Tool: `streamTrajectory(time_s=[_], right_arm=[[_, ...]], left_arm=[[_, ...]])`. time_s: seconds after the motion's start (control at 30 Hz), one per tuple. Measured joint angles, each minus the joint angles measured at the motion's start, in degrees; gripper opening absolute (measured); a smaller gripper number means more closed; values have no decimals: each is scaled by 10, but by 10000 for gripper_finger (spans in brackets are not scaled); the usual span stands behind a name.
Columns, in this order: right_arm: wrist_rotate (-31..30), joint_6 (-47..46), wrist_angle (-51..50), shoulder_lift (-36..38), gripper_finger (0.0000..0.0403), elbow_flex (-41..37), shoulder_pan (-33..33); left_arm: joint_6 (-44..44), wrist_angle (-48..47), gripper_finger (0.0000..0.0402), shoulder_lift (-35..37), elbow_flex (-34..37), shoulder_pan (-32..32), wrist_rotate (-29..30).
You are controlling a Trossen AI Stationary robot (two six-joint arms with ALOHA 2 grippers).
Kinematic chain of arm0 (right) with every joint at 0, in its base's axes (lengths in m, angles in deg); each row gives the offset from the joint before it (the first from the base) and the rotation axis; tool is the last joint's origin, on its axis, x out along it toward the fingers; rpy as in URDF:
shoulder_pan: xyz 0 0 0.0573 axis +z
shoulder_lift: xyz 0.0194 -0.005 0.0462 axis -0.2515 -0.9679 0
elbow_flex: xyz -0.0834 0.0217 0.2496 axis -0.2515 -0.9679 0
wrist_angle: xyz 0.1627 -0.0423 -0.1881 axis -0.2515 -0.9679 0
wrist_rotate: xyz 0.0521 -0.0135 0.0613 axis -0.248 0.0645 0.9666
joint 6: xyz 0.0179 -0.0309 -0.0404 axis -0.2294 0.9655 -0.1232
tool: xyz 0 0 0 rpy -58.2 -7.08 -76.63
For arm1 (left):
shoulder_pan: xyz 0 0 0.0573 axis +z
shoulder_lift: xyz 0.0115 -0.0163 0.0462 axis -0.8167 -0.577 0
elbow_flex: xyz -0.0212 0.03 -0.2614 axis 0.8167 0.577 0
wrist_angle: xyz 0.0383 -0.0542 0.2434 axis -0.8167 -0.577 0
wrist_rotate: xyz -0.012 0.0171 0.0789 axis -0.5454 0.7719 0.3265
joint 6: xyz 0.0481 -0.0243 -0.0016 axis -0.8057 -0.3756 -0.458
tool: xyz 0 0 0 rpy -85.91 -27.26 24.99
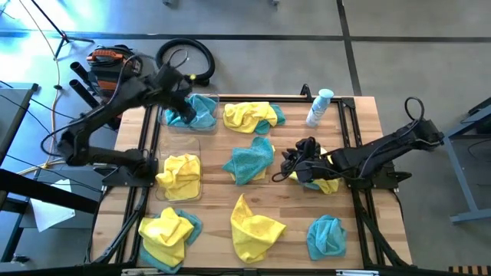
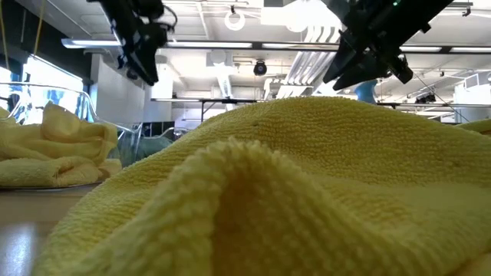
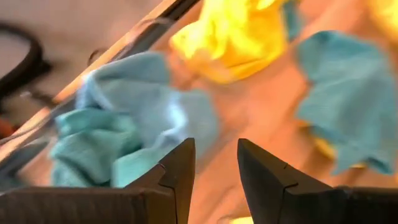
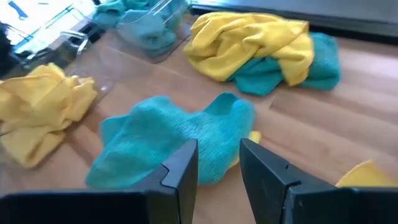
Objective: Sort microfiber towel by color & place in baskets
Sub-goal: Put the yellow towel into the bottom transparent bin
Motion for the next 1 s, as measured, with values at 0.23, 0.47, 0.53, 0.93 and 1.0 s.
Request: streamTrajectory(time_s=[0.23,0.47,0.53,0.93,1.0], right_arm=[[48,120,-7,3,126,10,-50],[159,195,-175,3,170,84,-95],[190,176,-253,3,183,103,-107],[363,30,-424,3,204,33,-129],[380,21,-413,3,204,8,-129]], left_arm=[[146,173,111,134,127,-173,-2],[265,362,111,190,238,-337,69],[284,381,111,191,252,-368,97],[374,395,111,146,257,-458,166],[373,411,111,143,257,-465,175]])
